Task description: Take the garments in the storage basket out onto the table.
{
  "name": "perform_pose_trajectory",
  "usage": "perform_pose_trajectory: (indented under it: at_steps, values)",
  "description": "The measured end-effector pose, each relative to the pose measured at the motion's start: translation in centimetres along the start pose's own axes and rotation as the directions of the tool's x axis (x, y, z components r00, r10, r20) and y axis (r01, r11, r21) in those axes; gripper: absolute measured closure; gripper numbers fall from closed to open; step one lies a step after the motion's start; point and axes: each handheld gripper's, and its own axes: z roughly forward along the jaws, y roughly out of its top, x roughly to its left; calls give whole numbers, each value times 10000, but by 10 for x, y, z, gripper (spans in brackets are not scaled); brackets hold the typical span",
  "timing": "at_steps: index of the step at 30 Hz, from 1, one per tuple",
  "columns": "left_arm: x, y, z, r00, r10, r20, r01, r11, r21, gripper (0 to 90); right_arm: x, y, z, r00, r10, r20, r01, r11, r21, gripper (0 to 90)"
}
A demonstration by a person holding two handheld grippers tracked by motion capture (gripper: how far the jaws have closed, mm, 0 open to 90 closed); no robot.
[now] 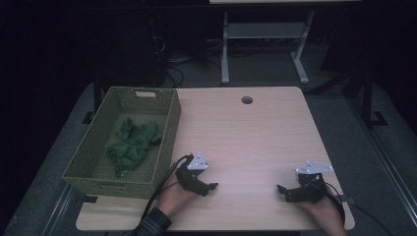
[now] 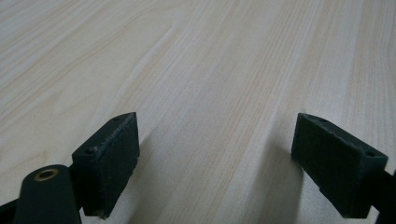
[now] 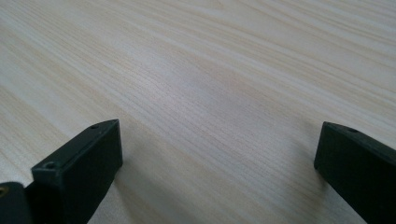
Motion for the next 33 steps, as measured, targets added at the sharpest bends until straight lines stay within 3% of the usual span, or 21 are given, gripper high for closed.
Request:
perform_pose_trajectory:
  at_steps: [14, 23, 26, 33]
  values:
    - [0, 4, -3, 9998, -61, -178, 68, 9991, 411, 144, 0, 0, 0, 10000, -23, -34, 23, 10000, 1, 7]
    - [0, 13, -13, 9995, -285, -106, 285, 9996, 62, 145, 0, 0, 0, 10000, -25, -34, 25, 10000, 2, 7]
    - [0, 15, -16, 9989, -446, 170, 446, 9990, -13, 144, 0, 0, 0, 10000, -23, -35, 23, 10000, 3, 7]
    - [-1, 24, -24, 9990, -379, 256, 380, 9993, -40, 144, 0, 0, 0, 10000, -49, -34, 49, 10000, 4, 6]
